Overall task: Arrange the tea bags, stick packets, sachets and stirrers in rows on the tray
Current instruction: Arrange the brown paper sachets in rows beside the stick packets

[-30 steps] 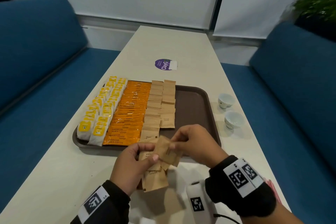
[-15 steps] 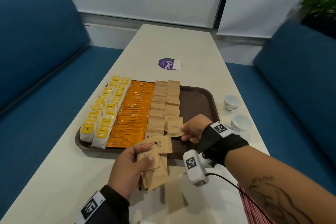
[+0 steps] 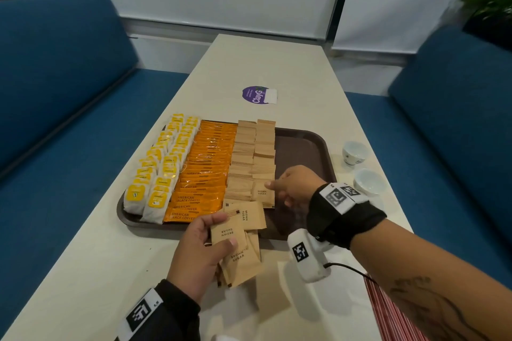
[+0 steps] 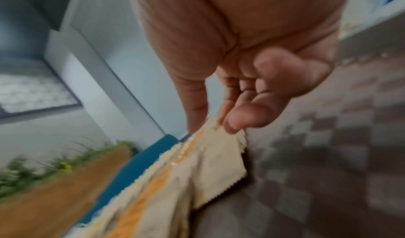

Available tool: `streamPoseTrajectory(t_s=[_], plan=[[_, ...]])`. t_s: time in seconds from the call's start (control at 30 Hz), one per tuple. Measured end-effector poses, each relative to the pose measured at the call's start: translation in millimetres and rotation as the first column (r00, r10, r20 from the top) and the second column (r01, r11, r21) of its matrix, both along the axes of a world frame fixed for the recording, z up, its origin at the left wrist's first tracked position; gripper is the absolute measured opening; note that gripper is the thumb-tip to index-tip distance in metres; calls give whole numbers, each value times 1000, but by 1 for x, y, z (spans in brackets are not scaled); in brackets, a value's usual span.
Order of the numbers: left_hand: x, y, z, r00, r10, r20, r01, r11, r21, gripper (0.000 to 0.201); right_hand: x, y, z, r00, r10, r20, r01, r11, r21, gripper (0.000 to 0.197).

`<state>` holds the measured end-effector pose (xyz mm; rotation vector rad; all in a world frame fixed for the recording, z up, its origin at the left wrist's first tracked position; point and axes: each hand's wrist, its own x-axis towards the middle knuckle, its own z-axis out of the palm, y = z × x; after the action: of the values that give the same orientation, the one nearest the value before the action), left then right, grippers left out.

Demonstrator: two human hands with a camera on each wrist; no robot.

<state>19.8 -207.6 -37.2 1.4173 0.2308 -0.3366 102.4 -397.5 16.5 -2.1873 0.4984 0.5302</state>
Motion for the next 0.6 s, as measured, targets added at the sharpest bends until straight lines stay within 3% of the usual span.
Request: streamPoseTrajectory(t_s=[0.07, 0.17, 0.23, 0.3, 0.37, 0.47, 0.6], plan=[[0, 0, 1, 1000, -3, 22, 3, 1000, -6, 40, -16, 3, 13, 995, 24, 93, -43, 977, 208, 23], [-2, -3, 3, 999, -18, 45, 19, 1000, -12, 41, -39, 5, 26, 993, 89, 79, -113, 912, 395, 28], [-4, -7, 5, 998, -22, 63, 23, 1000, -12, 42, -49, 5, 22, 992, 125, 33, -128, 919, 373, 33], [-7, -11, 5, 997, -17, 79, 18, 1000, -8, 43, -57, 5, 10, 989, 144, 28, -145, 936, 320, 24], [-9, -12, 3, 996, -6, 88, 7, 1000, -9, 43, -65, 6, 1, 995, 85, 47, -96, 931, 352, 16], [-12, -12, 0, 995, 1, 96, -2, 1000, 10, 44, -71, 6, -7, 998, -47, 39, 24, 889, 457, 20], [-13, -8, -3, 997, 1, 81, -3, 1000, 21, 44, -67, -4, 1, 987, -155, 36, 119, 868, 483, 5]])
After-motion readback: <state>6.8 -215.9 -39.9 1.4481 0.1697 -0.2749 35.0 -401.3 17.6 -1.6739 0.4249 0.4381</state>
